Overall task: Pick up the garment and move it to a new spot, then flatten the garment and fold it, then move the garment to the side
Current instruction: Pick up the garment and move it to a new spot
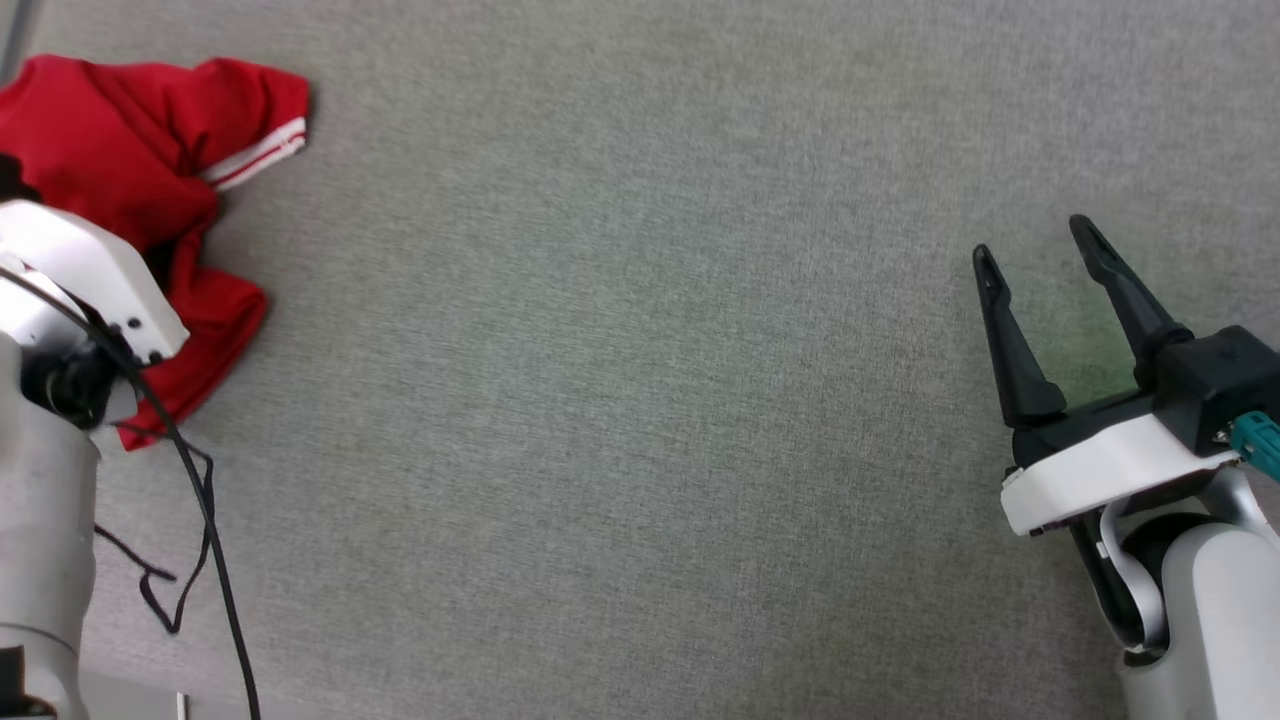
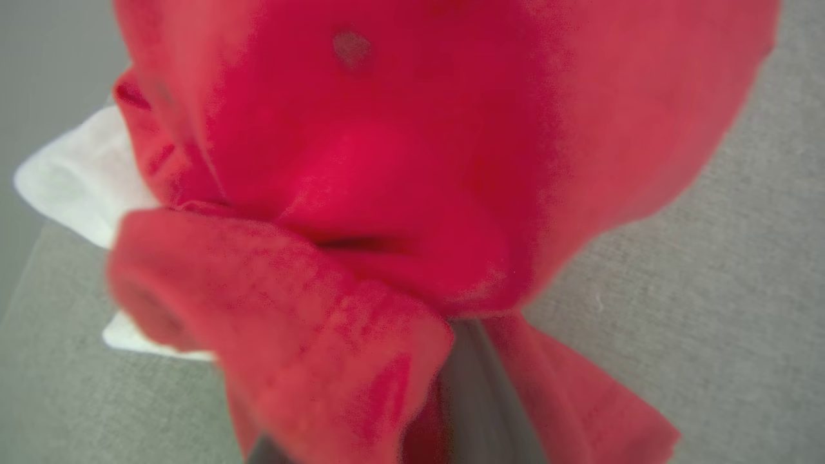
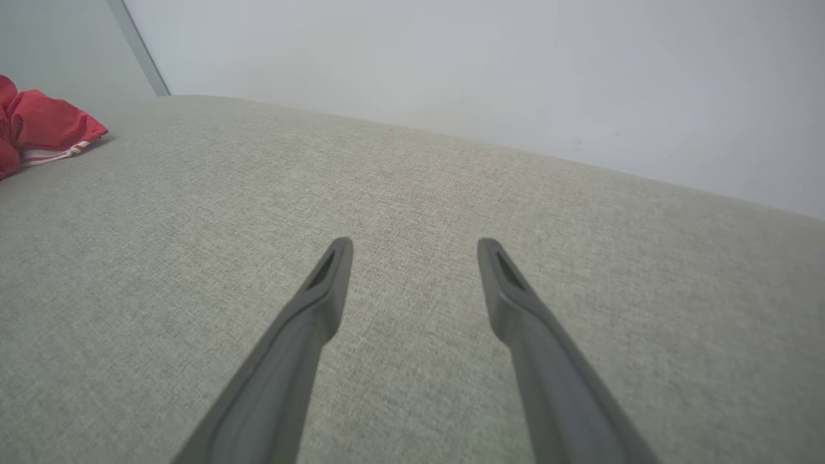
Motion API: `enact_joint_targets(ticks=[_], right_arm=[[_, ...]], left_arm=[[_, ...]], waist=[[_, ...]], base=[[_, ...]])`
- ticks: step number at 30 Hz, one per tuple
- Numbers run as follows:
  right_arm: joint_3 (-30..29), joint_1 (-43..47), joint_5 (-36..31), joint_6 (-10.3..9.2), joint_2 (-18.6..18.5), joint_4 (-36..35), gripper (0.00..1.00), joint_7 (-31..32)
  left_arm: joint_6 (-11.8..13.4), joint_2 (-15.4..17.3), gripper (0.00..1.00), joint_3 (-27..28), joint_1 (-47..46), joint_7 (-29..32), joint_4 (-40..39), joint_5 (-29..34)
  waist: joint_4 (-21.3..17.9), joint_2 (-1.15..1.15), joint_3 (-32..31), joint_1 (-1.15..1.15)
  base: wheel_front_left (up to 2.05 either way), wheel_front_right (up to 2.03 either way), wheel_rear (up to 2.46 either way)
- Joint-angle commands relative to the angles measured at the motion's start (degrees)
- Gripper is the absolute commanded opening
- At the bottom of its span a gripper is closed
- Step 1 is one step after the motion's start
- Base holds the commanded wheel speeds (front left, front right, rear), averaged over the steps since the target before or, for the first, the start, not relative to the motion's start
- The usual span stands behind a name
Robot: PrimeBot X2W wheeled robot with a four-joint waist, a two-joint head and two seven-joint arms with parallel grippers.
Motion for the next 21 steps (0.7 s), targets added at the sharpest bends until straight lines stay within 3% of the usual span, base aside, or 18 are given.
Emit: enact_joint_targets(ticks=[1, 14, 21], right_arm=[[-0.12, 0.44, 0.41, -0.04, 0.18, 0.00, 1.00, -0.27], [-2.38, 4.81, 1.07, -0.04, 3.41, 2.94, 1.00, -2.91], [-4.24, 7.70, 1.86, -0.04, 4.34, 4.16, 1.00, -3.92]], left_arm=[[0.61, -0.13, 0.00, -0.47, 2.52, -0.25, 1.41, 0.73], [3.44, -1.02, 0.00, 1.17, 3.09, -24.25, -2.21, 2.04], [5.53, -3.34, 0.00, 1.15, 6.79, -32.34, -6.20, 2.47]], waist=[[0.41, 0.00, -1.39, -0.01], [0.25, 0.00, -12.62, -0.01], [-1.76, 0.00, -17.23, -0.01]], base=[[0.00, 0.00, 0.00], [0.00, 0.00, 0.00], [0.00, 0.00, 0.00]])
